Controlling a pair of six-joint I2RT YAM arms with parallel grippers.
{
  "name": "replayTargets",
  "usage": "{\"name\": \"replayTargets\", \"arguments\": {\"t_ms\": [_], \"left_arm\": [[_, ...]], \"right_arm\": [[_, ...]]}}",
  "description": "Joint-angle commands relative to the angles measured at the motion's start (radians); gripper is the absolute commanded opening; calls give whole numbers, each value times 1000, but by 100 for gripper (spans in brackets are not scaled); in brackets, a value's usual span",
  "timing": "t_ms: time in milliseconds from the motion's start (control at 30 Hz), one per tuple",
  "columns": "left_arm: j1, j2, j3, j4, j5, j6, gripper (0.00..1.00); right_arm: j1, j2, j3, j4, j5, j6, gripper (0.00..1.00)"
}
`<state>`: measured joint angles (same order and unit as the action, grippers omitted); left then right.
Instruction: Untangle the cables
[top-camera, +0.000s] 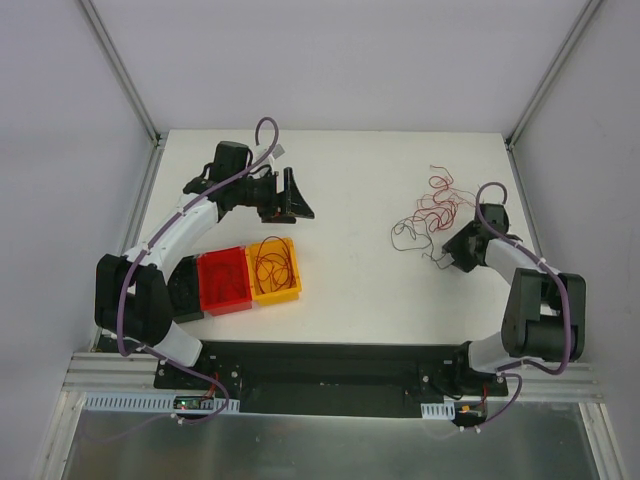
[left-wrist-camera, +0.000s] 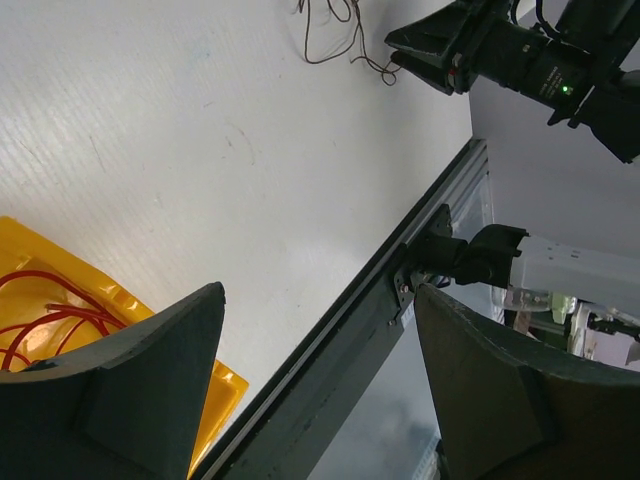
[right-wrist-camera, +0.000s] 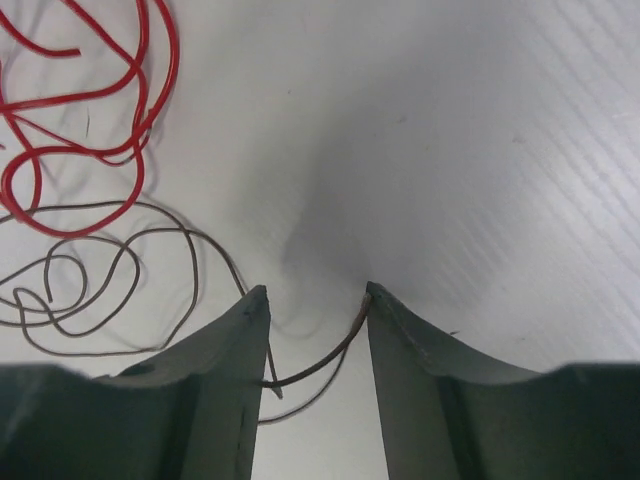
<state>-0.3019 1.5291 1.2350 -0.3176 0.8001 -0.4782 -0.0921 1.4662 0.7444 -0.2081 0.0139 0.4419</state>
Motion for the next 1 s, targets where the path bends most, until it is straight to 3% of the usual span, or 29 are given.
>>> {"name": "replayTargets", "arguments": {"t_ms": [0,100,267,467,700,800,967], "left_arm": [[-6,-46,-2,28,45,24,76],[-6,-46,0,28,47,26,76],[-6,-49,-5,34,62,9,76],[-6,-64,-9,43,73,9,78],[-6,-80,-16,54,16,30,79],[-8,-69,-14,64,33,10,74],[-11,-81,-31,100,44,7,73]], "right_arm": [[-3,-30,-22,39,-80,38,38],[-3,-183,-7,-58,-28,6,21],[0,-559,119,-195,43,-92,2],[0,-751,346,-237,-69,-75,1],[34,-632,504,-111,-546,-22,1],[150,-622,471,-140,-502,-86,1],[324,-710,264,-100,-335,-117,1]]}}
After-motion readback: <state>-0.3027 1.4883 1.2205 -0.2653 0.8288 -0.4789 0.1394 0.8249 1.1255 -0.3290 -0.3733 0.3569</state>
